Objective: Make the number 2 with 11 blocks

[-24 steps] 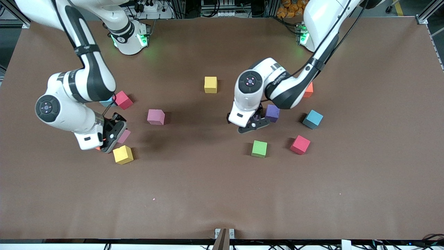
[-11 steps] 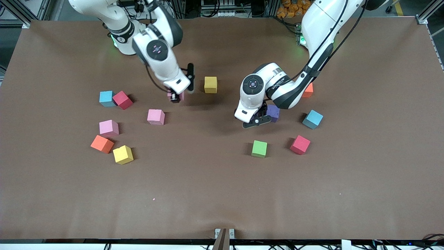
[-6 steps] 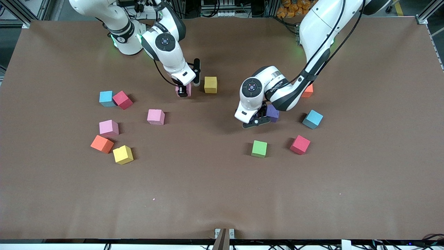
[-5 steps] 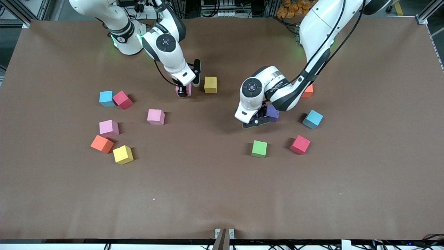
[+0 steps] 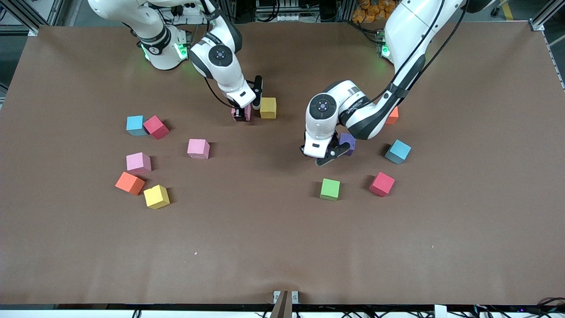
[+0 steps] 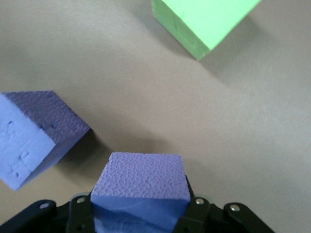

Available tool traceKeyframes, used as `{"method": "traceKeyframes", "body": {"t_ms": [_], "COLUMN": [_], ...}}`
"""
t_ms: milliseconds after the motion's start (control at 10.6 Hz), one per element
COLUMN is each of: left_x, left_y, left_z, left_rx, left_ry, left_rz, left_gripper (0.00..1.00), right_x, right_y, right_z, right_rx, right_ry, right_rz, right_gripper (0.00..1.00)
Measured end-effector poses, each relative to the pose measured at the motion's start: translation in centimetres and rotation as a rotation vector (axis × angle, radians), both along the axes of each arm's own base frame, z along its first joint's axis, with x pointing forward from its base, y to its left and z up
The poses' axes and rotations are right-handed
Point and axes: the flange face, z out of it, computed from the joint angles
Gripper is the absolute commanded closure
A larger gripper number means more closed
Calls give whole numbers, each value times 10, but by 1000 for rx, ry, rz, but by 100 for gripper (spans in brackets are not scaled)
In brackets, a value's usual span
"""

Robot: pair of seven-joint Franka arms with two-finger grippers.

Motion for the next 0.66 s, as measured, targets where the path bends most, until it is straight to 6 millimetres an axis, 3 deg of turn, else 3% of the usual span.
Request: {"method": "traceKeyframes", "body": {"t_ms": [377, 660], "left_x": [17, 16], "left_y": [20, 24], "left_z": [2, -1], "left_rx": [12, 47], "left_ry": [-16, -9], "left_rz": [287, 469], "left_gripper": [61, 60], "right_x": [-3, -12], "right_y": [8, 23], "right_z": [-9, -9], "right_rx": [11, 22], "right_ry": [1, 6], "right_rz": [-26, -47], "right_gripper": [82, 82]}}
